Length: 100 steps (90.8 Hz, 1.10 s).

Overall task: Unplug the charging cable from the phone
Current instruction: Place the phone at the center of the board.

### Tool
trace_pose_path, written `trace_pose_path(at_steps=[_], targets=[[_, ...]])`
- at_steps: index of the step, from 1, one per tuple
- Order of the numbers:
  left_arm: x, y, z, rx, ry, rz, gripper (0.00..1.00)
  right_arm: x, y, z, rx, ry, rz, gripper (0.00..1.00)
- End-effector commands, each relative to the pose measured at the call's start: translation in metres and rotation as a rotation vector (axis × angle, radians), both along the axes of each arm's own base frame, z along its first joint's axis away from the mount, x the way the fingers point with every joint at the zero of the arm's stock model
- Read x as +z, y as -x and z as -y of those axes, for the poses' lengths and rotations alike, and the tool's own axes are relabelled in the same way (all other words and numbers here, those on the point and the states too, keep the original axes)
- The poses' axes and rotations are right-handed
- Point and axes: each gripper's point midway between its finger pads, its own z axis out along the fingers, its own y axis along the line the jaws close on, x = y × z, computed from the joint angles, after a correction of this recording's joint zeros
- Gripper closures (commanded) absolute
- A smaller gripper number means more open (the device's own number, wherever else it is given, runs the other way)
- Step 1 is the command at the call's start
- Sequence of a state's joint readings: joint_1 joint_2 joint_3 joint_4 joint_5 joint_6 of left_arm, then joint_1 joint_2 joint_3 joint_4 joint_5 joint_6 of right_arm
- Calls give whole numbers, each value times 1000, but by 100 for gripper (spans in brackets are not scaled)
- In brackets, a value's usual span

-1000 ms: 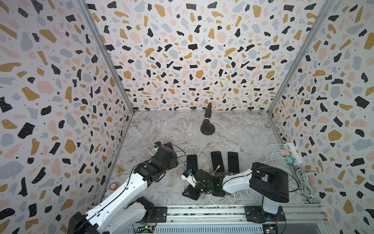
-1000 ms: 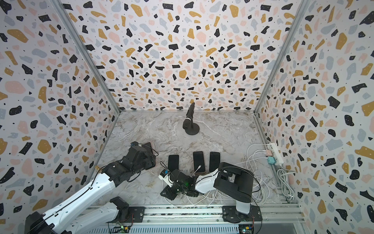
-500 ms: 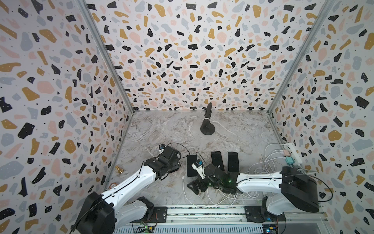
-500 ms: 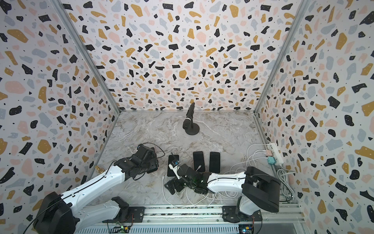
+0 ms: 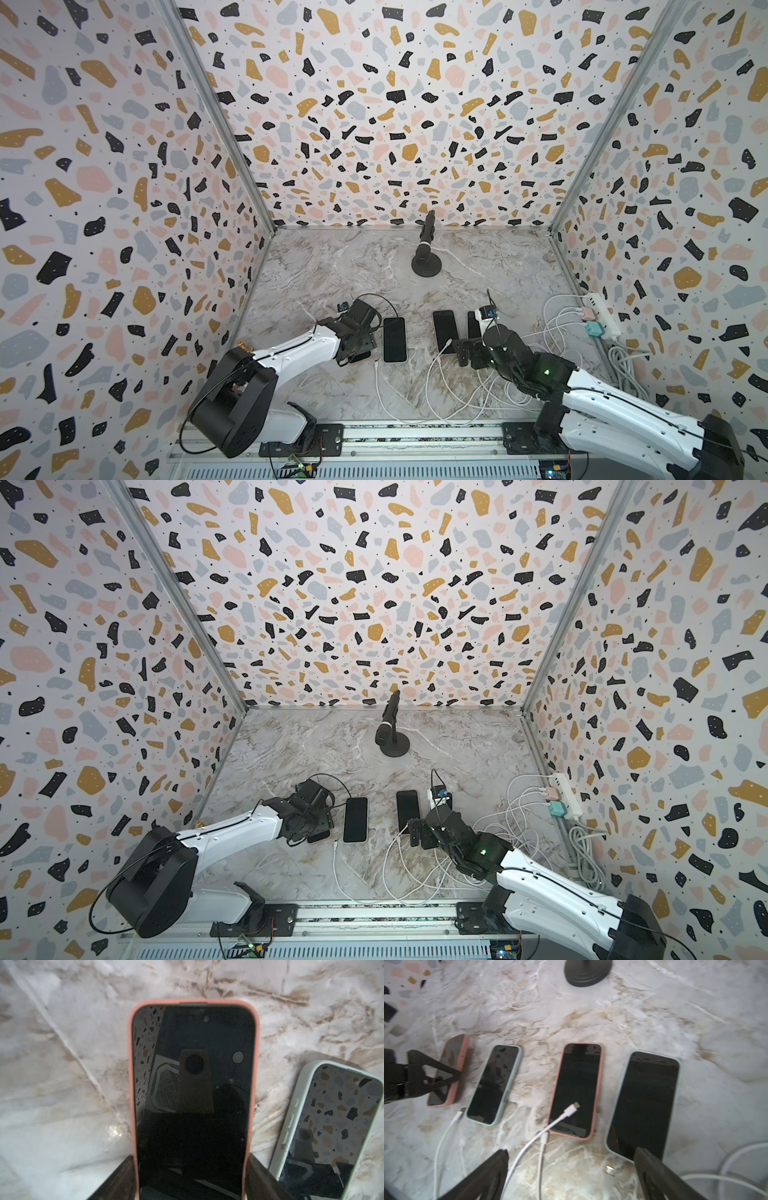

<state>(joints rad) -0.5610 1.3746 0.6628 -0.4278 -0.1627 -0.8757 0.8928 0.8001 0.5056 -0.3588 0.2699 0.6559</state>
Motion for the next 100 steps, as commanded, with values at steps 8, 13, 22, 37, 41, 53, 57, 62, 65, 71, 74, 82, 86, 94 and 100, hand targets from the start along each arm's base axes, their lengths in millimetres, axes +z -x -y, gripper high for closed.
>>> trace_pose_path(at_steps=[8,13,22,37,41,53,57,62,65,71,74,82,86,94,100], targets=[[0,-6,-7,0,-52,16,48,-11,9,30,-60,56,-41,0],[-4,-5,-8,-5,-63,-2,48,-12,9,32,-69,61,-43,0],[-11,-2,-6,-15,-68,-33,48,-13,9,35,-86,63,-50,0],[-14,0,-6,-33,-66,-41,38,-12,9,35,-84,60,-55,0],[-12,0,-5,-53,-70,-36,34,-11,8,35,-84,57,-53,0],[-8,2,-11,-54,-101,-44,14,-7,8,35,-83,53,-49,0],[-7,4,-13,-51,-115,-54,2,-5,8,36,-84,52,-48,0],[-4,4,-15,-49,-122,-56,0,-3,7,38,-90,56,-48,0],[-3,5,-15,-48,-123,-56,0,-1,7,39,-94,60,-47,0],[6,4,-15,-52,-117,-41,0,3,6,41,-100,63,-45,0],[12,2,-14,-53,-110,-29,0,5,6,42,-104,67,-46,0],[40,-4,-12,-60,-89,29,0,13,4,45,-109,77,-43,0],[55,-7,-11,-66,-83,60,0,18,3,49,-115,90,-42,0],[108,-18,-12,-81,-67,192,0,25,0,61,-145,118,-44,0],[146,-24,-18,-90,-81,297,0,33,-5,71,-173,134,-47,0]])
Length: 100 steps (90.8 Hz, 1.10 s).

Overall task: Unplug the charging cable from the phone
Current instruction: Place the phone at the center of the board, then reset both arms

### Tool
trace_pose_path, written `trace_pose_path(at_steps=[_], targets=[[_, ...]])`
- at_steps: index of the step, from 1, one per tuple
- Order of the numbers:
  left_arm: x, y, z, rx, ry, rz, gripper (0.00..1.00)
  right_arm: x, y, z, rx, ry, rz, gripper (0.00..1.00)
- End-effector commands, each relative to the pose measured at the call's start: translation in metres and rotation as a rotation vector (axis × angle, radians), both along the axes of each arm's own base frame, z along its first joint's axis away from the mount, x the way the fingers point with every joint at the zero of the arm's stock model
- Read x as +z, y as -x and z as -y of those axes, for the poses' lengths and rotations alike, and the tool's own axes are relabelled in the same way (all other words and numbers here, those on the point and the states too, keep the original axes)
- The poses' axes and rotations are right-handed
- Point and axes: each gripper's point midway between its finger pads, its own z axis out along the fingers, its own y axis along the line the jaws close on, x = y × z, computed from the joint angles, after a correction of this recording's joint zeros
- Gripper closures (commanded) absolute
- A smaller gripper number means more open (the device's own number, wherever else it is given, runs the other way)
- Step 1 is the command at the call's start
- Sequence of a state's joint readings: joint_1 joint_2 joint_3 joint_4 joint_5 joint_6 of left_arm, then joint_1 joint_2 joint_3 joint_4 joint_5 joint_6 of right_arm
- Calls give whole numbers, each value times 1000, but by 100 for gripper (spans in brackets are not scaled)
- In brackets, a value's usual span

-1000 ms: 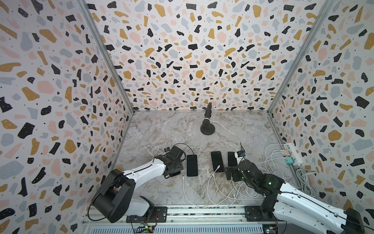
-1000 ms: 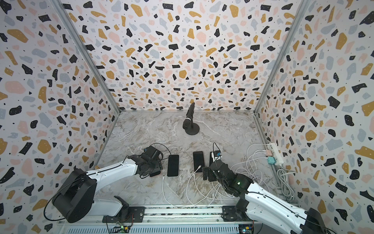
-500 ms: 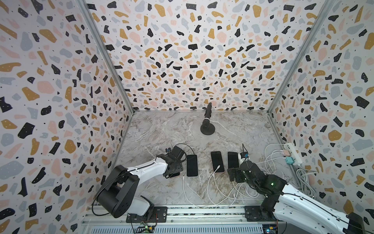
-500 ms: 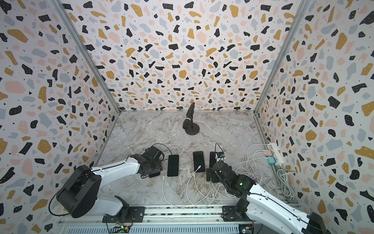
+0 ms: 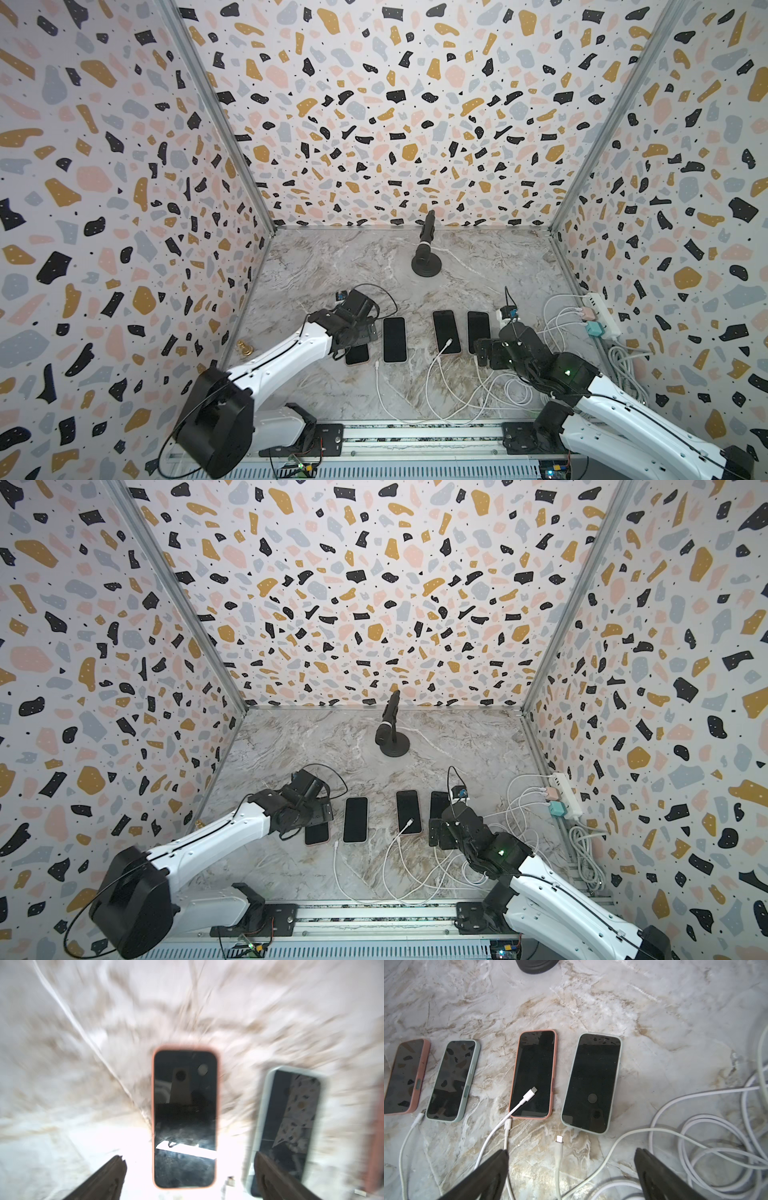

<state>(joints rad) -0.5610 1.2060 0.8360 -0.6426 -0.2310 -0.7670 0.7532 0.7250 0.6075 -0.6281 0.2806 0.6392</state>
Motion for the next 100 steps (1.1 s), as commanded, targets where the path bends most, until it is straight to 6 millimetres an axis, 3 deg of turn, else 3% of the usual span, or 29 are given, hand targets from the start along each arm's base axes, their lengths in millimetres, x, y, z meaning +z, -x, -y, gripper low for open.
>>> trace_pose_path(at_steps=[1,7,18,26,36,44,58,65,76,86,93,100], targets=[[69,-10,-15,-20,-49,173,0,18,-6,20,-38,50,1,0],[109,-15,-27,-8,-87,287,0,23,-13,26,-58,41,-17,1],[156,-23,-48,19,-201,418,0,24,-31,52,-189,21,-57,1],[169,-29,-60,58,-282,467,0,32,-44,77,-292,52,-33,1],[172,-39,-83,166,-408,561,0,53,-55,89,-280,162,43,0],[162,-49,-97,247,-474,646,0,58,-60,101,-302,252,67,1],[118,-62,-138,376,-519,615,0,57,-72,121,-346,399,120,1],[90,-67,-160,431,-550,542,0,48,-80,135,-395,461,110,1],[55,-69,-186,506,-586,490,0,17,-91,158,-537,400,71,1],[37,-69,-188,485,-590,491,0,7,-84,189,-744,447,150,1],[29,-74,-184,445,-589,490,0,7,-92,190,-763,375,297,1],[16,-78,-179,411,-576,490,0,3,-90,198,-791,410,372,1]])
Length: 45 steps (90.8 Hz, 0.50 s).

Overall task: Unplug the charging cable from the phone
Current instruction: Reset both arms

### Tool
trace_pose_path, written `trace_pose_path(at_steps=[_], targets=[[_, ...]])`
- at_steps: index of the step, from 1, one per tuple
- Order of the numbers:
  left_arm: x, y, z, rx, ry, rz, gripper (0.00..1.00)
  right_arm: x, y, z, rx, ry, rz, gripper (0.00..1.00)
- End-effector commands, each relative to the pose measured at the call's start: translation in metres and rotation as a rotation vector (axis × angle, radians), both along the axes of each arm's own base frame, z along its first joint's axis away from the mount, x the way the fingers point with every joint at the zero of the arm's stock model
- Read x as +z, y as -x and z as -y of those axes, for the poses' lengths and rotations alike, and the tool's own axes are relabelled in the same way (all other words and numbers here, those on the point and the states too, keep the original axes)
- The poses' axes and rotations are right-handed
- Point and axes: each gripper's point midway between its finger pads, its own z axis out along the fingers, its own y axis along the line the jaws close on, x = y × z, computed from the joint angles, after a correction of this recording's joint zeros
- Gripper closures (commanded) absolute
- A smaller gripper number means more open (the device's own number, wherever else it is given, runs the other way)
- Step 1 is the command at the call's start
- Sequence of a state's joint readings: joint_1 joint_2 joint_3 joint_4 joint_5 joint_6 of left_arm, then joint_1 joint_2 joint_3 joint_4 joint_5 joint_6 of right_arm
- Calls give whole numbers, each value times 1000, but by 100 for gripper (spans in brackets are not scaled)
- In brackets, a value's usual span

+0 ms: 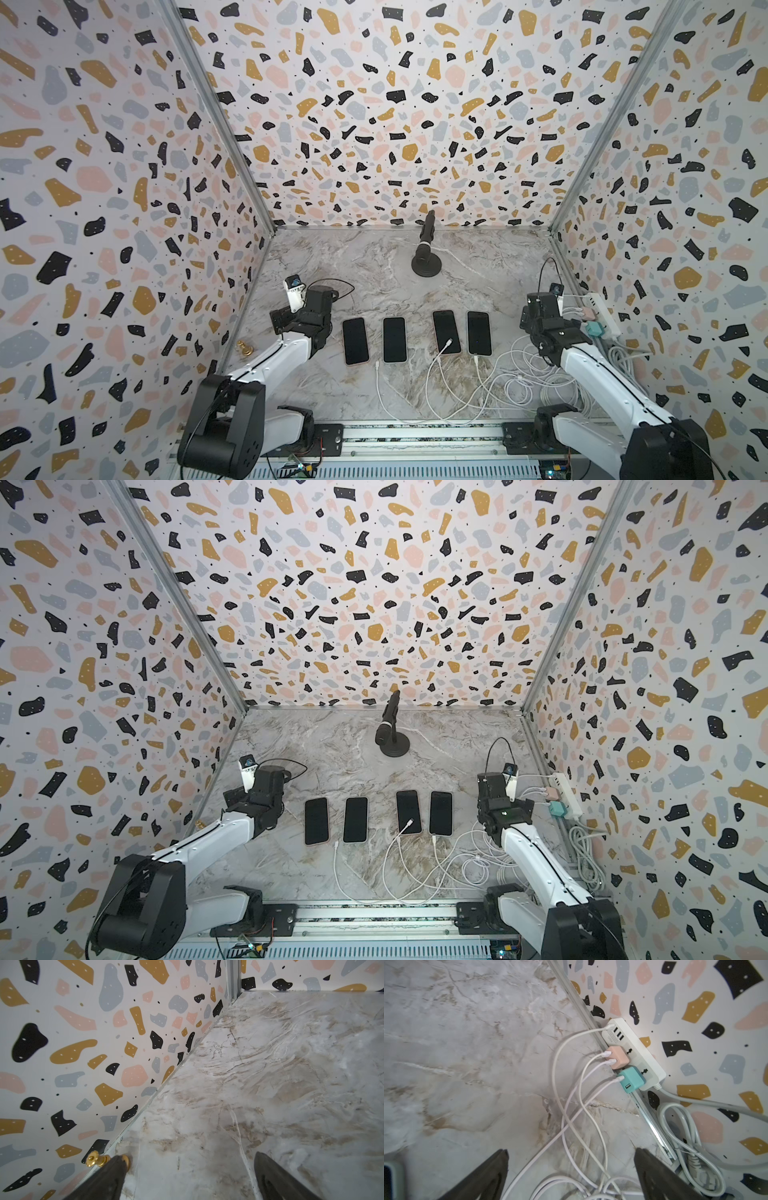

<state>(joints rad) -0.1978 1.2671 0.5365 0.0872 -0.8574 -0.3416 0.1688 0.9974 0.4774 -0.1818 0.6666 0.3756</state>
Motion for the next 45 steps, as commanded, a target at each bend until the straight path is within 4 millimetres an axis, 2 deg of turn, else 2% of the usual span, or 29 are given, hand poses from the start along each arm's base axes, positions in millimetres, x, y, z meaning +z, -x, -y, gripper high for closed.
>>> trace_pose_path(at_steps=[1,12,18,23,30,34,39,45], targets=[[5,-19,8,-57,17,97,0,28,-13,16,-86,59,256,1],[-2,-34,28,-213,28,73,0,17,-25,17,-39,125,243,1],[-2,-38,36,-273,31,72,0,8,-36,12,15,119,248,1],[-1,-39,42,-327,24,80,0,7,-48,5,71,108,294,1],[7,-36,45,-380,-7,154,0,9,-65,-13,203,61,362,0],[8,-33,45,-395,-8,202,0,7,-72,-16,248,67,369,0],[2,-36,45,-398,-12,209,0,-3,-78,-10,249,49,385,0],[-5,-43,48,-417,-14,199,0,-19,-89,-26,376,-43,328,0]])
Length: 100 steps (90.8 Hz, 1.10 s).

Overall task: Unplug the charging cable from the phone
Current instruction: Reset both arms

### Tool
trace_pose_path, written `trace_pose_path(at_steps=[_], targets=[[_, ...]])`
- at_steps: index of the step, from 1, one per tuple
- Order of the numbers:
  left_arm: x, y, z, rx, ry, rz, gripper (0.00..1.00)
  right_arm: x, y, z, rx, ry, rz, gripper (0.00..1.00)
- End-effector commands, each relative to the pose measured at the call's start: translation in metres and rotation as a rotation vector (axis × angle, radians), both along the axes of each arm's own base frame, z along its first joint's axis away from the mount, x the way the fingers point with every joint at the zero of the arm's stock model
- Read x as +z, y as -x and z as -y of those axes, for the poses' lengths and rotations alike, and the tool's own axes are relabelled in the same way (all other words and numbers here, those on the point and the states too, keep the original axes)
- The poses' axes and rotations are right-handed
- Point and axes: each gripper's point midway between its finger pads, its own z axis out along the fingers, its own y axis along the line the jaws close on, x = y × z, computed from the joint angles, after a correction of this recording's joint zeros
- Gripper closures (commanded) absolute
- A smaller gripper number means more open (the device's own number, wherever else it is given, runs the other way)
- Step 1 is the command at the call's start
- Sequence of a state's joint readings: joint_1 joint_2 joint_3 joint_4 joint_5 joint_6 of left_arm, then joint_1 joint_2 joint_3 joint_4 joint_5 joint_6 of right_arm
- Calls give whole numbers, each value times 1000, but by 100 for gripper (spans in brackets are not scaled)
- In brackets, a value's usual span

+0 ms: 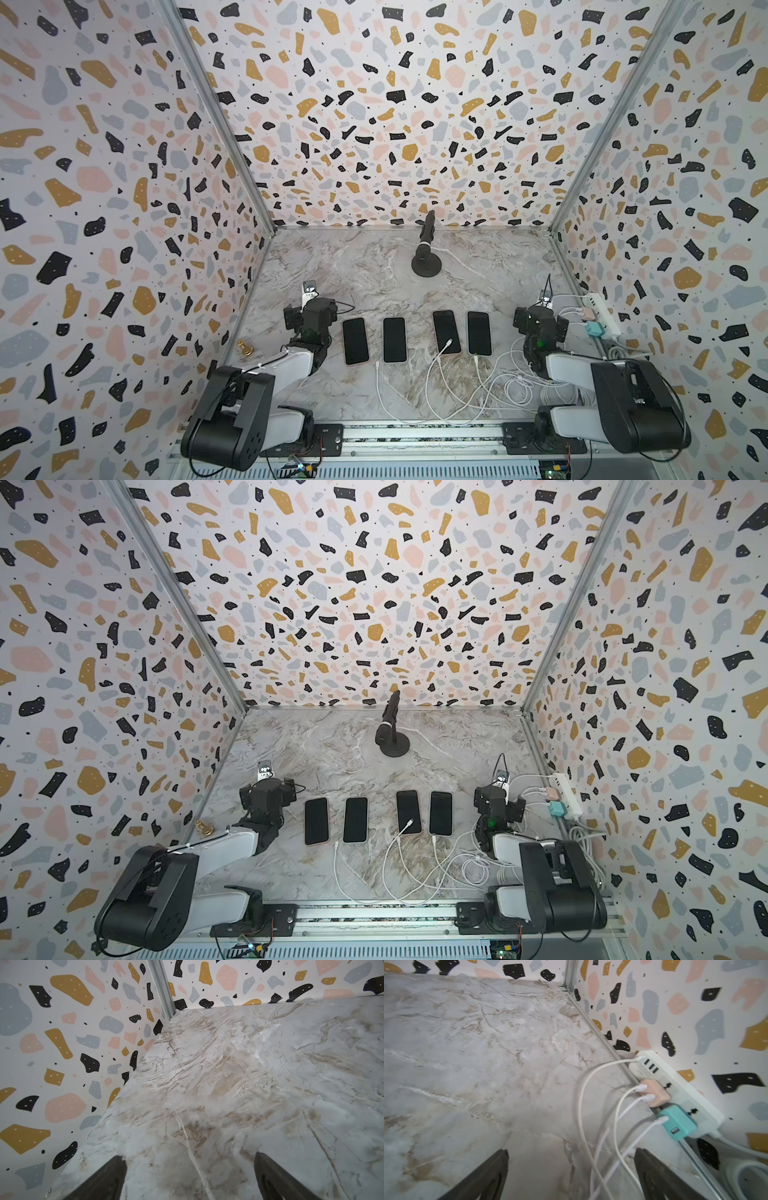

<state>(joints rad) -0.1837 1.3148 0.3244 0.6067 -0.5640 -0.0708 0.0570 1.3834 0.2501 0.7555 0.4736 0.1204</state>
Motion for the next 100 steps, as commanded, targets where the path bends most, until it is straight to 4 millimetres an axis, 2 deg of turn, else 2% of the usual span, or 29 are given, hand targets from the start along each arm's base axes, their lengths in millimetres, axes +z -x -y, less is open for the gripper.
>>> trace_pose_path(at_steps=[1,3,7,8,11,17,20,35,55,100], targets=[[16,-21,11,-77,-8,114,0,24,-35,-27,224,-71,131,0],[10,-22,12,-83,-11,103,0,22,-39,-30,250,-70,142,0],[11,-27,9,-70,-23,133,0,22,-45,-39,304,-62,159,0],[10,-27,9,-68,-23,127,0,15,-44,-39,307,-68,122,0],[10,-27,9,-67,-10,116,0,15,-43,-38,298,-82,80,0],[4,-27,5,-65,13,83,0,18,-47,-39,304,-75,119,0],[5,-27,4,-63,14,95,0,13,-44,-39,303,-82,85,0],[7,-25,4,-65,17,95,0,18,-41,-34,269,-75,115,0],[6,-25,4,-65,18,93,0,12,-51,-62,441,-91,50,0],[6,-26,6,-72,17,89,0,13,-52,-63,452,-89,57,0]])
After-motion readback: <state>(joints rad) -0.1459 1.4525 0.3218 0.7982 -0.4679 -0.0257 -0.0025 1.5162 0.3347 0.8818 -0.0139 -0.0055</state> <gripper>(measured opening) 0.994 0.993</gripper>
